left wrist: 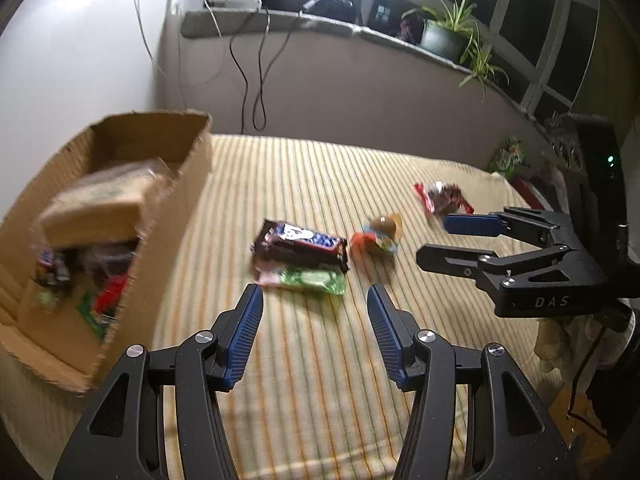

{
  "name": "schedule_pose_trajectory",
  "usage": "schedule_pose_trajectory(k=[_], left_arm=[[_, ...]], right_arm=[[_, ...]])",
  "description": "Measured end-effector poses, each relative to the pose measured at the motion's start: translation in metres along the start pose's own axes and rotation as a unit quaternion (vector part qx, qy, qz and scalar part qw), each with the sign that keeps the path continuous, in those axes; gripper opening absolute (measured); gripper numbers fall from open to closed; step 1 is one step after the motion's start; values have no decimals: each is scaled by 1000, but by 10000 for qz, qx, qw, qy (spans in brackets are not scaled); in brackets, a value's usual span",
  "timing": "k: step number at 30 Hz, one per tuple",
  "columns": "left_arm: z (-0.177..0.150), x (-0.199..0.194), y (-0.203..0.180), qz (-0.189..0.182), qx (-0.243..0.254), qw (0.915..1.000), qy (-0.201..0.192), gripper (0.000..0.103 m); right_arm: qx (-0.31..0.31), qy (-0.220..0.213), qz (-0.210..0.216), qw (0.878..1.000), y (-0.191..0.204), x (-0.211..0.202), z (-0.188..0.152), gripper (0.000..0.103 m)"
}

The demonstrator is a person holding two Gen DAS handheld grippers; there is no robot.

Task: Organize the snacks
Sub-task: 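Grasp the green candy packet with left tool while right tool grasps the red-and-white snack packet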

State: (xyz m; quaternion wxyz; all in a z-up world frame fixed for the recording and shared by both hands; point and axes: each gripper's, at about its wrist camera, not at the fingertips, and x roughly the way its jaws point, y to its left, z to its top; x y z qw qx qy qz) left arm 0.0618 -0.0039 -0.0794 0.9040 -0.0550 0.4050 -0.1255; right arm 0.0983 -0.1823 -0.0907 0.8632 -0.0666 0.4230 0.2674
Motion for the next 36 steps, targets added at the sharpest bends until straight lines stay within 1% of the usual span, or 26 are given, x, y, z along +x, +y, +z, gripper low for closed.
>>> schedule_pose_trajectory(k=[2,6,10,16,23,26,29,30,32,33,35,36], left_arm=[[0,6,-2,-14,20,10000,64,54],[0,15,-2,-75,-6,9998,183,54],[3,25,0,-125,-84,9995,286,54],[5,39,2,-162,-100,9991,390,53],[10,56,0,-22,-42,9987,501,54],[11,58,-1,53,49,9987,506,54],[10,60,-4,144,132,9985,508,53],[11,61,-4,166,149,9985,502,52],[9,60,-5,235,172,9984,484,43],[9,61,-5,235,168,9984,484,41],[8,60,-2,302,165,9982,481,29],[8,60,-1,332,171,9981,484,26]], right_arm=[[-23,80,92,9999,1,7,0,54],[-108,120,157,9997,2,16,4,44],[-137,155,252,9995,4,24,8,42],[-196,290,241,9991,3,43,13,40],[-243,398,113,9989,-2,57,14,40],[-234,386,119,9989,-4,58,14,40],[-289,384,65,9988,-4,58,14,37],[-323,383,27,9987,-3,58,14,36],[-366,383,-22,9986,-2,57,13,35],[-377,383,-32,9985,-1,57,13,34],[-389,385,-52,9985,-1,57,13,32],[-397,384,-64,9985,-1,56,12,30]])
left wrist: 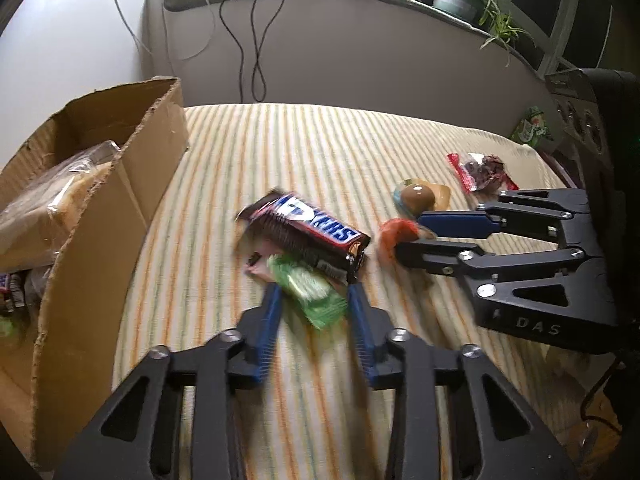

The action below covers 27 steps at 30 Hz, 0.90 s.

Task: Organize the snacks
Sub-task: 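Grasp the green candy packet with left tool while right tool grasps the red-and-white snack packet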

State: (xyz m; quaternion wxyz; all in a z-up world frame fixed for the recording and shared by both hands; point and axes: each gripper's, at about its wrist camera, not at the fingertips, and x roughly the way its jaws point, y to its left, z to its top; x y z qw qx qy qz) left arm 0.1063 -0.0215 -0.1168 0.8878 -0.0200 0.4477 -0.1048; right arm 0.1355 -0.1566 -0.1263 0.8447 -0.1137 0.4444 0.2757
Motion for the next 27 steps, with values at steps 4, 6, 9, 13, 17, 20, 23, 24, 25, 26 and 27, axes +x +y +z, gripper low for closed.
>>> schedule_pose_trajectory(k=[4,6,9,13,17,20,23,24,25,26,27], left_arm=[[-1,-2,7,-50,-79,10000,-8,20],[-2,-3,9,-65,-100,9999,-21,19],[-3,-6,11,-88,-159,9998,-51,7],[-3,-6,12,-77,-195,9997,-78,7],[-3,-4,13,-86,-165,9998,4,17],[-3,-10,9,156,-21,9998,-102,30],[-1,-11,6,260,68,9995,-186,30],[1,-10,6,321,97,9993,-165,30],[1,-10,6,350,105,9992,-176,30],[2,-9,6,372,146,9990,-190,30],[4,-6,4,432,240,9986,-179,30]], right_arm=[[28,-13,4,10000,-2,-2,-1,28],[46,-27,-10,10000,-2,-4,-2,27],[68,-52,-6,10000,-2,-6,-3,26],[47,-61,-42,10000,-2,-8,-5,25],[30,-48,-44,10000,0,-8,-5,25],[19,-43,-33,10000,1,-8,-5,25],[46,-46,-22,10000,1,-7,-5,25],[52,-45,-15,10000,1,-7,-5,25],[60,-48,-10,10000,0,-6,-5,25],[67,-56,2,10000,0,-6,-4,25],[66,-54,5,10000,0,-5,-4,25]])
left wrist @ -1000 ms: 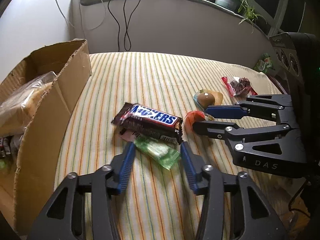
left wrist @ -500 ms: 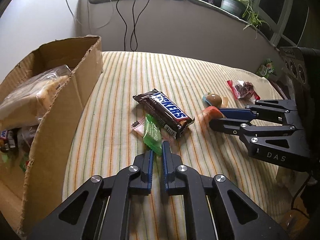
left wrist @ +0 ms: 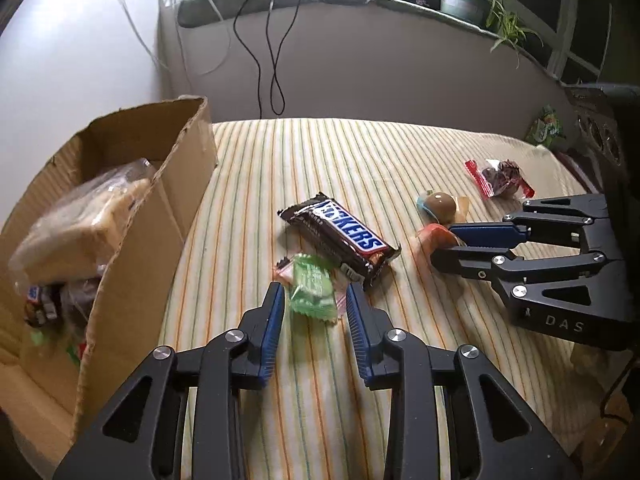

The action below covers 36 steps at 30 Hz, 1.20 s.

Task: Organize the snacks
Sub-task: 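Grasp the green candy packet with left tool while right tool grasps the red-and-white snack packet, then carry both packets into the cardboard box and open both tools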

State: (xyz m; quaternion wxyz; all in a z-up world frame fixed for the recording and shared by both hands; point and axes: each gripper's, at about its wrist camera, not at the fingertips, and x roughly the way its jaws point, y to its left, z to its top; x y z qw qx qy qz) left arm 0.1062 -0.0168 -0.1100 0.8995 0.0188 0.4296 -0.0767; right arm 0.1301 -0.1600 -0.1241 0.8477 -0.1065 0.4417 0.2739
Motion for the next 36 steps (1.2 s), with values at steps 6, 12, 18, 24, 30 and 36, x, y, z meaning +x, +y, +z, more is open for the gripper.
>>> schedule_pose_trajectory(k=[6,12,18,24,30,36], left_arm=[[7,15,-7,101,303,9994,96,30],[7,13,-5,18,235,9997,51,18],[3,2,1,-143,28,9999,-45,18],[3,-20,4,-352,-131,9990,-247,18],[0,-47,11,-444,-246,9974,-506,18],[-4,-73,27,-405,-400,9954,-765,18]], right_arm=[[2,-3,5,10000,-1,1,1,25],[15,-16,1,10000,0,0,1,25],[110,-103,71,9999,0,-7,1,25],[187,-250,133,9994,6,-24,1,24],[165,-420,211,9988,20,-43,2,24],[36,-564,244,9981,41,-59,10,24]])
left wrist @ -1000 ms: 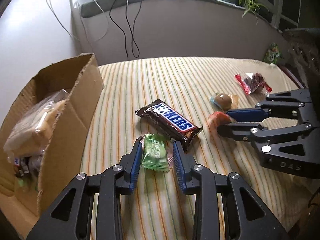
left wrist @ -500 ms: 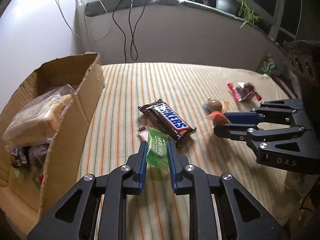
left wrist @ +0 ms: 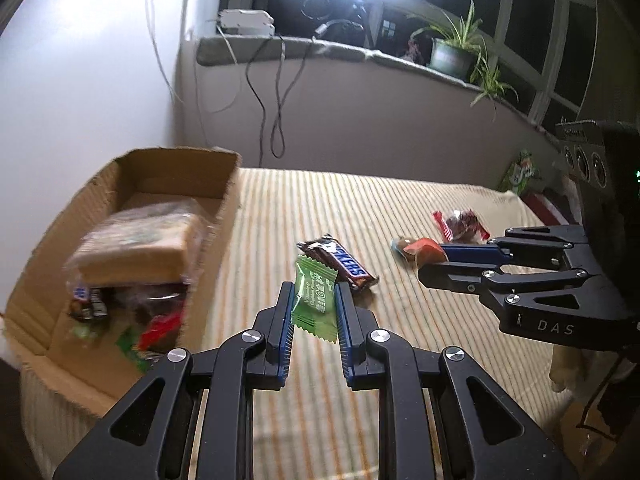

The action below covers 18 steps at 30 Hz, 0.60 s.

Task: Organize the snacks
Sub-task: 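Carry both packets into the cardboard box and open both tools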

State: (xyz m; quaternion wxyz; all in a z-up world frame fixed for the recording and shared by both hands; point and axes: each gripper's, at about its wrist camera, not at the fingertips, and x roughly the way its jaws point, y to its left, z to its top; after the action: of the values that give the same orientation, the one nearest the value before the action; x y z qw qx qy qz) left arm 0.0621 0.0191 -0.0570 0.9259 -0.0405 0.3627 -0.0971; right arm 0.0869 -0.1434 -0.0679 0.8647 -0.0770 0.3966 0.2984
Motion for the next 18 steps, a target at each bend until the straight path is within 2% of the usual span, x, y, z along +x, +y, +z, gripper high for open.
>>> schedule_pose_trajectory(k=[7,18], left_arm=[[-1,-28,32,218,-219,9993,-231,18],[-9,-50,89,676,-586,9952,-401,18]], right_arm=[[-217,-110,115,9996,33,-3,17,24],[-520,-132,373,9979,85,21,45,24]])
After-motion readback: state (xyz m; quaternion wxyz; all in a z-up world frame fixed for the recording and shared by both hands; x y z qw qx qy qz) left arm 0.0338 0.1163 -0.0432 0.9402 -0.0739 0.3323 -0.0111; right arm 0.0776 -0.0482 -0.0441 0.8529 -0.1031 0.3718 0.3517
